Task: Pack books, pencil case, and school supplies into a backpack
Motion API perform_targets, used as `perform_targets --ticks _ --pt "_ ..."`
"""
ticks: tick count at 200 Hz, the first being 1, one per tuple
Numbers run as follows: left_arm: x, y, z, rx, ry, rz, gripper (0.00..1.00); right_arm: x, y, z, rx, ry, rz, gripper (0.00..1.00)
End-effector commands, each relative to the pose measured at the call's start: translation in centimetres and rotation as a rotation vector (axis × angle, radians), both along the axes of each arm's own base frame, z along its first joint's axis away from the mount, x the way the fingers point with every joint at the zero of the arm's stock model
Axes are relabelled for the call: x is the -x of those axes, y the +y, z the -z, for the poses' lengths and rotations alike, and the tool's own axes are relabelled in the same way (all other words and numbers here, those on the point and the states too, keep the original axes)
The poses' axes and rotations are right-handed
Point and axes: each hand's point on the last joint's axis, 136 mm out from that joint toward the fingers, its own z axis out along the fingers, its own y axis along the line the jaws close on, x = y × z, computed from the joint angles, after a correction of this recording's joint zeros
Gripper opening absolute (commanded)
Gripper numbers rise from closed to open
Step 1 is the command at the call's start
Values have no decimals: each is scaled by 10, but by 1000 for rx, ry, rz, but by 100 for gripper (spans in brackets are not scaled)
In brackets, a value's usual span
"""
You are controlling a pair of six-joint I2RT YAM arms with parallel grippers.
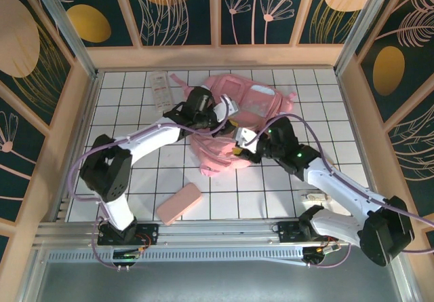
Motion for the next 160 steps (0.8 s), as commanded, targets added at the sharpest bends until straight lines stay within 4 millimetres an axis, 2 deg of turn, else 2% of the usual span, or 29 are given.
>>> perform_targets --ticks 1,16,34,55,72,90,106,120,145,160 --pt "13 9 -53 180 96 -94 49 -21 -36 10 165 -170 -49 38" --pt "22 19 -49 241 249 -196 49 -32 -43 19 215 -197 -56 40" --pt "37 29 -25 301 472 -334 47 -40 -44 34 283 -190 -85 40" --pt "70 25 8 295 621 -397 47 -44 -38 45 287 -201 -118 40" --pt "85 22 24 281 695 -447 48 -47 -36 54 301 -217 -133 41" --pt "89 22 39 238 751 -477 48 -59 -39 59 334 -273 -95 41" --pt "88 23 50 204 773 -508 49 -65 -34 53 306 -323 -78 41" --pt "89 17 52 192 792 -485 49 -62 -30 55 300 -319 -95 42" --pt "86 13 59 175 800 -493 50 -47 -26 61 290 -302 -142 50" --pt "84 12 58 177 795 -494 49 -39 -28 58 264 -327 -133 59"
